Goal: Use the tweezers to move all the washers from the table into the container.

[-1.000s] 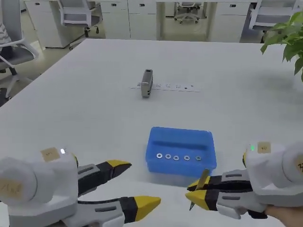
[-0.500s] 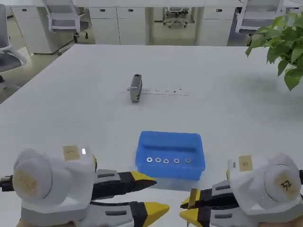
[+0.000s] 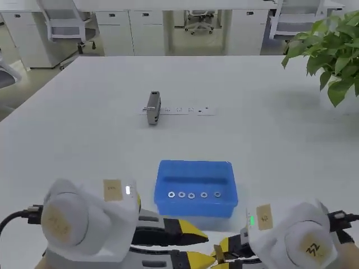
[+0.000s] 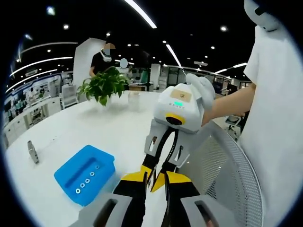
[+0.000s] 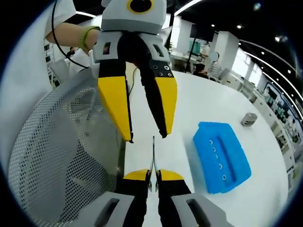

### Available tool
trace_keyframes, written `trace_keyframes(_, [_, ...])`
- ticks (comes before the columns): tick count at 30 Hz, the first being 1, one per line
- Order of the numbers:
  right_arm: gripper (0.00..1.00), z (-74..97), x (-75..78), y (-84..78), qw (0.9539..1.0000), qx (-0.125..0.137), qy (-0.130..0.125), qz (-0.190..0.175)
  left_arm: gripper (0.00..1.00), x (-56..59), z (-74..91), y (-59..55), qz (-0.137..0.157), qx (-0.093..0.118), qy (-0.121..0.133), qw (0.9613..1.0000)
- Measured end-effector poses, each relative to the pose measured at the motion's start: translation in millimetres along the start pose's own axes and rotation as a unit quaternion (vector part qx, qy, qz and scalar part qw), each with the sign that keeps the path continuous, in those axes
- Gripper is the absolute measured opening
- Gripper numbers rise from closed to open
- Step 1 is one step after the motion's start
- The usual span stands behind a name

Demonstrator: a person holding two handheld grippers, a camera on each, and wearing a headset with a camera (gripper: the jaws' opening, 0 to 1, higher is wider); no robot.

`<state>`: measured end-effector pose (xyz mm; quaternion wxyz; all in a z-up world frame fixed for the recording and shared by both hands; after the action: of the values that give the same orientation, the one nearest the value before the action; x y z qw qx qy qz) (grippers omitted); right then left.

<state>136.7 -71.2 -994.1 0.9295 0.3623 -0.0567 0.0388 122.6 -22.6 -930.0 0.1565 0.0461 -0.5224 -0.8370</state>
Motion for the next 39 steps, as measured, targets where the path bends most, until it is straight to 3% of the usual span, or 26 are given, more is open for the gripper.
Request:
trace_keyframes(11, [0.03, -0.6, 1.5, -2.8, 0.9996, -0.019, 0.0, 0.023, 0.0, -0.9, -6.0, -1.8, -0.041, -0.026, -0.009, 0.9988])
trace_keyframes(15, [0.03, -1.9, 1.9, -2.8, 0.999, -0.026, -0.001, 0.035, 0.0, -3.1, -6.9, -0.9, -0.046, -0.031, -0.009, 0.9984])
trace_keyframes(23, [0.04, -5.8, 7.8, -3.2, 0.9989, -0.029, -0.004, 0.036, 0.0, -9.9, -3.6, -7.0, -0.072, -0.064, -0.002, 0.9953])
trace_keyframes(34, [0.05, -17.7, 10.1, -11.6, 0.9998, -0.003, -0.017, 0.007, 0.0, -21.3, -0.7, -31.3, -0.096, -0.146, 0.006, 0.9845])
trace_keyframes(39, [0.06, -26.3, 9.6, -13.9, 0.9999, 0.008, -0.014, -0.001, 0.0, -25.9, -0.8, -45.4, -0.098, -0.189, 0.006, 0.9769])
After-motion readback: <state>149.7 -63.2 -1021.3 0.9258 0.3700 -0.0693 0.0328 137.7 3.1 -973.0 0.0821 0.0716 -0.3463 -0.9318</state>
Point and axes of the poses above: the centre of the closed fingertips' face, and the gripper's own axes: z roughly backward along the fingers, x roughly to its right, y roughly out of its top, the point moved 4 cm from there along z, roughly backward along the fingers, and after that the axes turned 1 degree about z, right-handed, at the moved point
